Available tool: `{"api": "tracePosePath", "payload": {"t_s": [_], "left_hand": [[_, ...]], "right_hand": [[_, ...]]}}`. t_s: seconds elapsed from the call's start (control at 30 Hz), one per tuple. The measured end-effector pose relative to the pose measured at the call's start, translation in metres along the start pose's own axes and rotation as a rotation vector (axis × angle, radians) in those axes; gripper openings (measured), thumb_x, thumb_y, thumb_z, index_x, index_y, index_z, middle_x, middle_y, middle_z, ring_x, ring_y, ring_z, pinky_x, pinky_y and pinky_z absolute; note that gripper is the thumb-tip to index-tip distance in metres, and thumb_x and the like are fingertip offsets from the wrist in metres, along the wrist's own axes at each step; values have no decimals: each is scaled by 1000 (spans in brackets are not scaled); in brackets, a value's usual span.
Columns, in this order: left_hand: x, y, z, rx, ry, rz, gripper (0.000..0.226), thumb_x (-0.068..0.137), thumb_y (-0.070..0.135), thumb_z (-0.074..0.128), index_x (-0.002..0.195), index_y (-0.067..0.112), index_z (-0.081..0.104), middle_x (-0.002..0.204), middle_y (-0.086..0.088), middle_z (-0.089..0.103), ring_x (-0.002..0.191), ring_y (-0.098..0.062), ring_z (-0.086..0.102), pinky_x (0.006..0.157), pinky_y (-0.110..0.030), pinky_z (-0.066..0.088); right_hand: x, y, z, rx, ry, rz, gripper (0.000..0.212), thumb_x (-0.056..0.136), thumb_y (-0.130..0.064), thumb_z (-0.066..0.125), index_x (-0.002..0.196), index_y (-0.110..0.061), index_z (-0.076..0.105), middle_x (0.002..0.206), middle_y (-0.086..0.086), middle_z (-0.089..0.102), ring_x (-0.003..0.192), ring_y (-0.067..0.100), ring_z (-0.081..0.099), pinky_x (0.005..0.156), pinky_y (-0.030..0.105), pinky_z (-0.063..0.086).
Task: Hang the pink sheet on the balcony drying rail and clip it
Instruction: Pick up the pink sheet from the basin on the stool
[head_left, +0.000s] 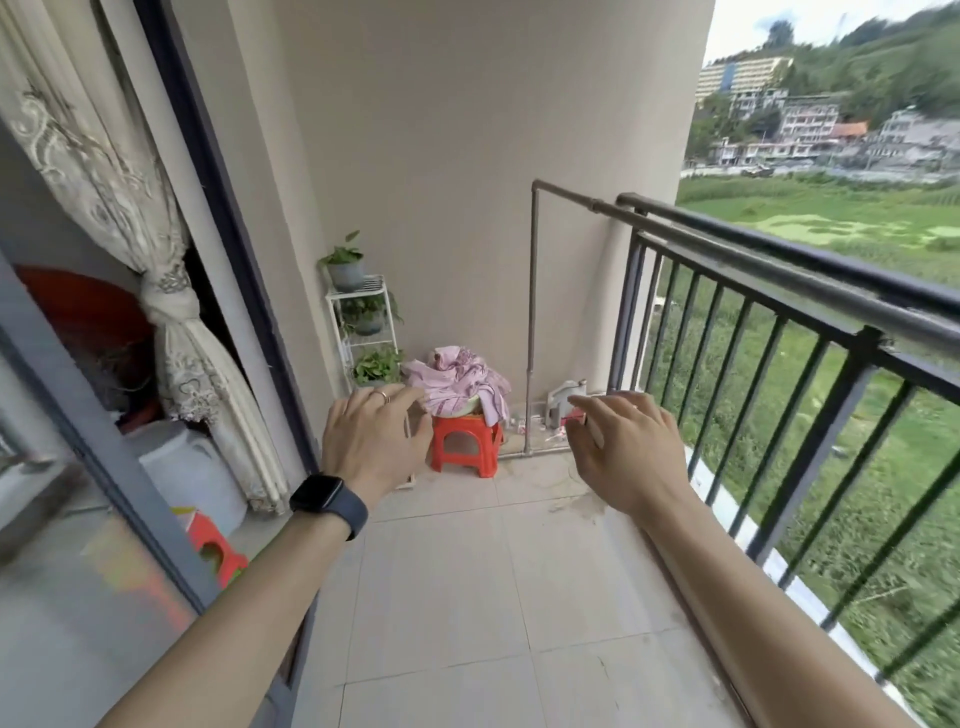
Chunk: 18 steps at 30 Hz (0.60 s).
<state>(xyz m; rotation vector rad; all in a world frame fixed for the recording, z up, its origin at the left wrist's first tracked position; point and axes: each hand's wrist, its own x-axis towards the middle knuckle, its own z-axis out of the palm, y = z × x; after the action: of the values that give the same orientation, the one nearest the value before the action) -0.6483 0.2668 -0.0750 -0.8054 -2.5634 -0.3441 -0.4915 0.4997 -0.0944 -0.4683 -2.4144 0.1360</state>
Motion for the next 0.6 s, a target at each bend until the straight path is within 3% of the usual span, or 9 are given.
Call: {"api": "tracePosePath", "payload": {"t_s": [0.2, 0.33, 0.5, 0.6], "left_hand": [[134, -24, 62, -53, 23, -71, 30, 90, 42, 55, 118, 37, 64, 125, 10, 65, 118, -21, 55, 98, -37, 42], [213, -51, 111, -28, -27, -79, 35, 90, 45, 51, 123, 39, 60, 128, 11, 63, 118, -21, 55, 99, -38, 42], [315, -94, 185, -12, -53, -92, 39, 92, 46, 50, 129, 38, 57, 132, 9, 61, 122, -20, 52, 102, -39, 39], [383, -124, 236, -22, -76, -96, 40, 91, 46, 51, 130, 39, 57, 132, 10, 61, 122, -20, 52, 101, -38, 39]], "right_hand": [[132, 29, 91, 47, -20, -28, 39, 89, -45, 47, 120, -31, 67, 113, -9, 71, 117, 26, 57, 96, 44, 46], [205, 37, 153, 62, -24, -39, 35, 88, -42, 53, 117, -31, 69, 109, -10, 72, 114, 25, 59, 92, 42, 49], [296, 45, 245, 89, -60, -60, 44, 90, -49, 41, 119, -30, 68, 112, -13, 71, 116, 24, 58, 91, 42, 48], [352, 48, 308, 72, -56, -68, 36, 89, -43, 50, 117, -29, 69, 109, -12, 72, 114, 27, 60, 90, 38, 47]]}}
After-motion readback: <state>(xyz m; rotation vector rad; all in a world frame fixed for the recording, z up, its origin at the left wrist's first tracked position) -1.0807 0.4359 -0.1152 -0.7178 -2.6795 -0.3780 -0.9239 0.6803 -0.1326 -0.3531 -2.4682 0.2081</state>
